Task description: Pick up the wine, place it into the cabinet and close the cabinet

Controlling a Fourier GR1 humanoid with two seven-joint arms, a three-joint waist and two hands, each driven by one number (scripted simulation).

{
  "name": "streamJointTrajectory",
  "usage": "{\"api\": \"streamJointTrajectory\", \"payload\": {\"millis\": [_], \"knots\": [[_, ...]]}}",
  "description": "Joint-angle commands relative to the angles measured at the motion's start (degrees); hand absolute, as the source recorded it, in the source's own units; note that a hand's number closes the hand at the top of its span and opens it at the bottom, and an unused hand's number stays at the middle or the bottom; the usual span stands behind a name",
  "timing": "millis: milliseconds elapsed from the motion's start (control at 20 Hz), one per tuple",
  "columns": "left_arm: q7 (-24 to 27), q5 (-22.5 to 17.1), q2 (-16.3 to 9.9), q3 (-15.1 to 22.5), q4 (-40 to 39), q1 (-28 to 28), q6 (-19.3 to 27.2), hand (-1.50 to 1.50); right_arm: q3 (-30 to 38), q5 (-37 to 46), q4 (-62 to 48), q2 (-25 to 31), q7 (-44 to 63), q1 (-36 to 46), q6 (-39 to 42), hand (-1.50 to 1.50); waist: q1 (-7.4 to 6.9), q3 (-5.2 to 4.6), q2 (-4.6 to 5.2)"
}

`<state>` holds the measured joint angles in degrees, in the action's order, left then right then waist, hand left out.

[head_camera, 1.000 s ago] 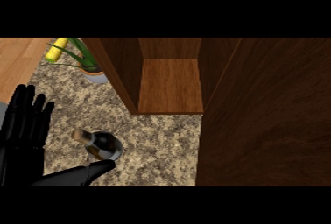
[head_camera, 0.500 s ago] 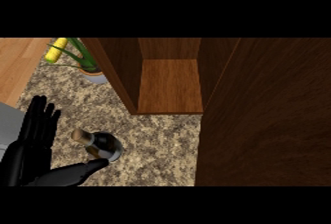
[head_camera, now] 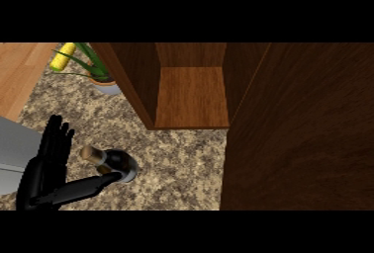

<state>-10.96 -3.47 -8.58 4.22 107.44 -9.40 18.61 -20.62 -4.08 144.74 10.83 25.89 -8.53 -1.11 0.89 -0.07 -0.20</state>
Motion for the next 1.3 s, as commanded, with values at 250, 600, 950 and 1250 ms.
{"api": "streamJointTrajectory", "payload": {"millis": [250, 600, 950, 1250], "knots": [[8.0, -4.8, -1.1, -5.3, -11.7, 0.5, -6.0, -1.50, -2.9, 0.5, 13.4, -0.1, 6.6, -0.2, -2.2, -1.50, -0.27, -0.03, -0.01], [15.4, -5.3, 1.6, -4.9, -22.4, 2.9, -8.9, -1.50, 1.9, -4.5, 13.8, 2.2, 8.7, 0.5, -1.0, -1.50, -0.19, -0.02, 0.14], [25.4, -3.4, 4.4, -4.7, -33.4, 3.5, -9.8, -1.50, 0.5, -4.0, 14.8, 2.0, 4.7, -3.2, -0.1, -1.50, 0.34, -0.01, 0.04], [27.1, -3.7, 4.7, -4.3, -36.5, 3.6, -12.0, -1.50, -1.9, -1.6, 14.9, 1.2, 6.3, -1.9, -1.8, -1.50, -0.05, 0.02, -0.03]]}}
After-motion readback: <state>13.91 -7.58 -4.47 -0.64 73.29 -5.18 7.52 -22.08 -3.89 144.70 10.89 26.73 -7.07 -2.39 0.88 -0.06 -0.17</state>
